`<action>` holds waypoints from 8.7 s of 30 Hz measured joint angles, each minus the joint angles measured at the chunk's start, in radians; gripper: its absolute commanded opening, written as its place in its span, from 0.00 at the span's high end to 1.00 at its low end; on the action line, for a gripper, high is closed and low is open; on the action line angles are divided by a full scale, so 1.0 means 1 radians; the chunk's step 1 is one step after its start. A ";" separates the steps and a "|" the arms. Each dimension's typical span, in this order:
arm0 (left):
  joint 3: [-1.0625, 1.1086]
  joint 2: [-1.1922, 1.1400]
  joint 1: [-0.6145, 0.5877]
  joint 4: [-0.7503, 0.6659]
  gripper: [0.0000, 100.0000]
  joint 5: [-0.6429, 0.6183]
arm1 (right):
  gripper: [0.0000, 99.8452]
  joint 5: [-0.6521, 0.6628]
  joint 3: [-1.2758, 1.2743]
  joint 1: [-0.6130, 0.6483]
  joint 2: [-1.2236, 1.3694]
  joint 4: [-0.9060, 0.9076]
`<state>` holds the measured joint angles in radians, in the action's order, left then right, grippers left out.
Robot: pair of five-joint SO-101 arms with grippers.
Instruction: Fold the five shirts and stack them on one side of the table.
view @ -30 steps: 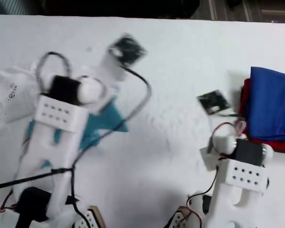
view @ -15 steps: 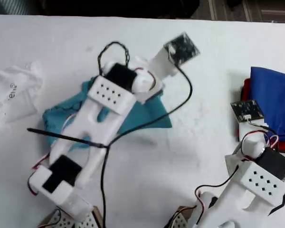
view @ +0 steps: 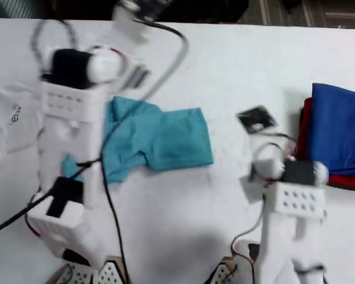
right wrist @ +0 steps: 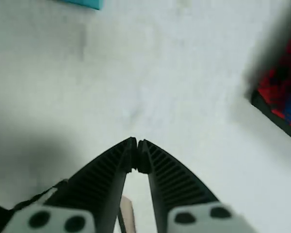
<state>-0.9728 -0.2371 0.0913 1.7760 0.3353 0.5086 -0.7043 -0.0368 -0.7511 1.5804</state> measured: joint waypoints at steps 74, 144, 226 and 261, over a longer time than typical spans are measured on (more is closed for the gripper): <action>0.730 0.660 -0.612 0.000 0.84 0.101 | 0.65 -0.245 1.086 0.425 1.452 0.127; 1.854 0.437 -0.160 -0.661 0.91 0.361 | 0.98 -0.061 0.999 0.100 0.882 0.137; 0.848 1.168 -0.468 -0.137 0.98 0.359 | 0.98 0.101 1.932 -0.106 0.339 0.140; 1.089 0.196 -0.371 -1.069 0.98 0.468 | 0.98 0.084 0.565 0.103 0.605 -1.249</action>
<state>0.1166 -0.0407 -0.2800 0.7066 0.8032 0.5930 -0.1396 0.0660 -0.1465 0.3314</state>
